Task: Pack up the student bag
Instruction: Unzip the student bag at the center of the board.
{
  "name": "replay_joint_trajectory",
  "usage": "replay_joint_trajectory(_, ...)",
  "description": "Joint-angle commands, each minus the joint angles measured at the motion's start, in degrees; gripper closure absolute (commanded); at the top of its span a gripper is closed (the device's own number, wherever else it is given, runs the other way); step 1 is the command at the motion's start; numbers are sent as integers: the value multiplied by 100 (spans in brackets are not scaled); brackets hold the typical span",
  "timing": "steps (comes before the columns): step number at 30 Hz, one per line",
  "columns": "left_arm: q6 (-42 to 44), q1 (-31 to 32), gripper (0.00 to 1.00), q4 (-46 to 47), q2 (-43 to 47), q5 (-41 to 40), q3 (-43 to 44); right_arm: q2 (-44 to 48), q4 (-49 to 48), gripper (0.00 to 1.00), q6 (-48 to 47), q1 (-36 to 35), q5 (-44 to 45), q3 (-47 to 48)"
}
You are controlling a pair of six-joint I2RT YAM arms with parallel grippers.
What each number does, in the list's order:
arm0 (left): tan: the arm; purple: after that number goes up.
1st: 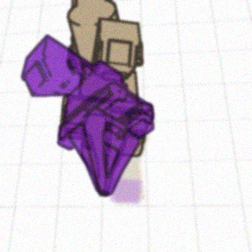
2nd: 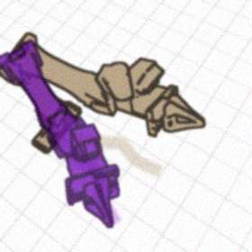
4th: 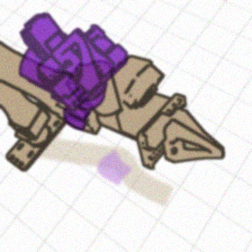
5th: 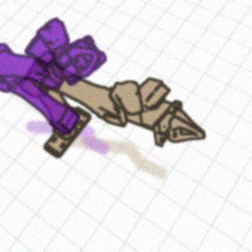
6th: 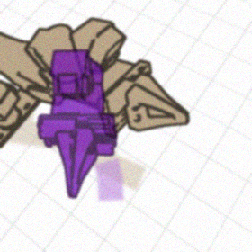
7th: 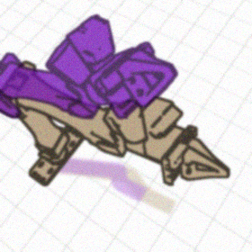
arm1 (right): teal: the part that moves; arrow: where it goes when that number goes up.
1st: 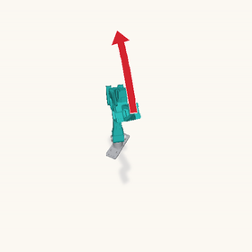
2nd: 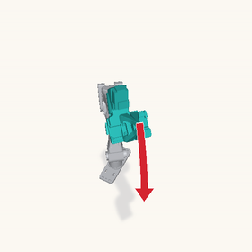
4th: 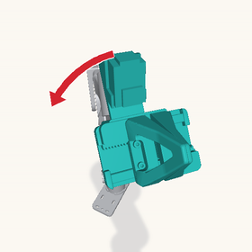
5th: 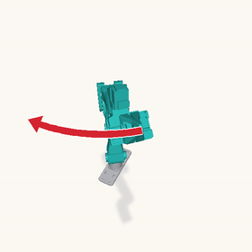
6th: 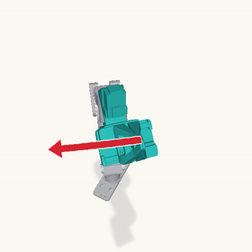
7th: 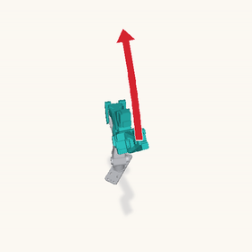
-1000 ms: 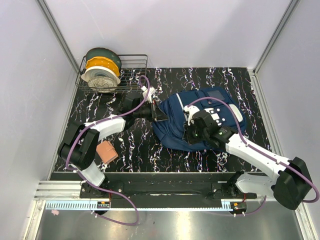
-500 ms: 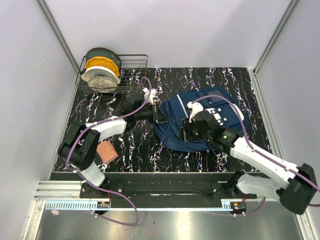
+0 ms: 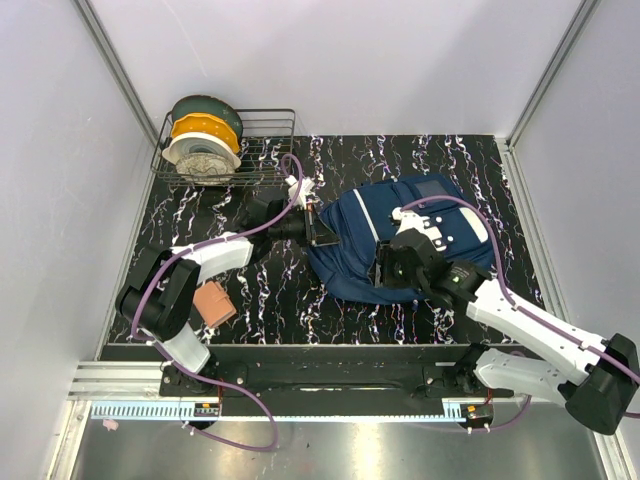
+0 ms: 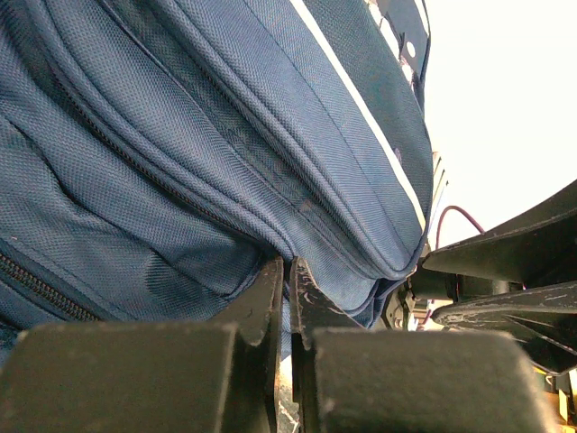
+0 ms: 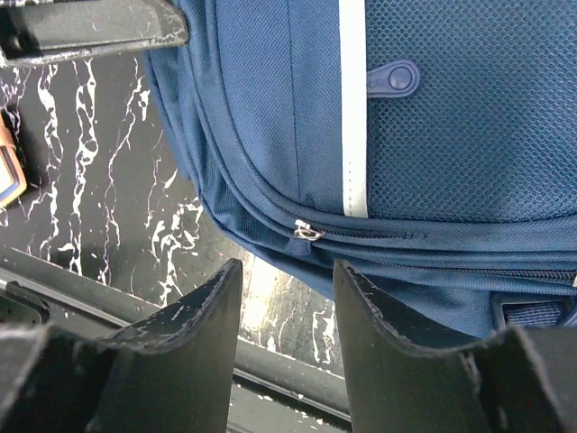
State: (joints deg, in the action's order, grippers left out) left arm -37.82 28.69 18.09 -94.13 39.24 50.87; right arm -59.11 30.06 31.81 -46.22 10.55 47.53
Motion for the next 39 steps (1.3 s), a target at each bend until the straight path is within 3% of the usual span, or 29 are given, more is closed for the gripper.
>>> replay_joint_trajectory(1, 29, 84, 100, 415, 281, 233, 169, -74, -27, 49, 466, -107, 615, -7)
replay_joint_trajectory(5, 12, 84, 100, 415, 290, 242, 169, -293, -237, 50, 598, -160, 773, -86)
replay_joint_trajectory(12, 3, 84, 100, 415, 325, 250, 169, -706, -457, 60, 827, -388, 1248, -103)
replay_joint_trajectory(16, 3, 76, 100, 415, 342, 250, 151, -786, -335, 83, 905, -528, 1537, -77)
replay_joint_trajectory(19, -6, 84, 100, 424, 316, 268, 160, -699, -238, 94, 967, -581, 1652, -121)
replay_joint_trajectory(22, -6, 84, 100, 441, 307, 277, 151, -558, -132, 95, 1011, -581, 1749, -173)
replay_joint_trajectory(23, -14, 84, 100, 441, 307, 277, 151, -505, -124, 88, 1020, -573, 1767, -191)
replay_joint_trajectory(24, -15, 84, 100, 450, 307, 277, 160, -505, -63, 88, 1063, -581, 1784, -200)
replay_joint_trajectory(25, -23, 84, 100, 459, 316, 285, 151, -505, -62, 90, 1055, -573, 1776, -200)
replay_joint_trajectory(26, -23, 84, 100, 468, 307, 286, 160, -540, -71, 100, 1046, -573, 1749, -217)
replay_joint_trajectory(29, -50, 84, 100, 485, 325, 294, 151, -593, -176, 100, 994, -573, 1548, -226)
replay_joint_trajectory(33, -85, 84, 100, 564, 351, 303, 81, -593, -1000, 100, 739, -573, 679, -270)
replay_joint_trajectory(39, -208, 137, 100, 898, 588, 154, -279, -645, -1931, 100, 835, -581, 134, -191)
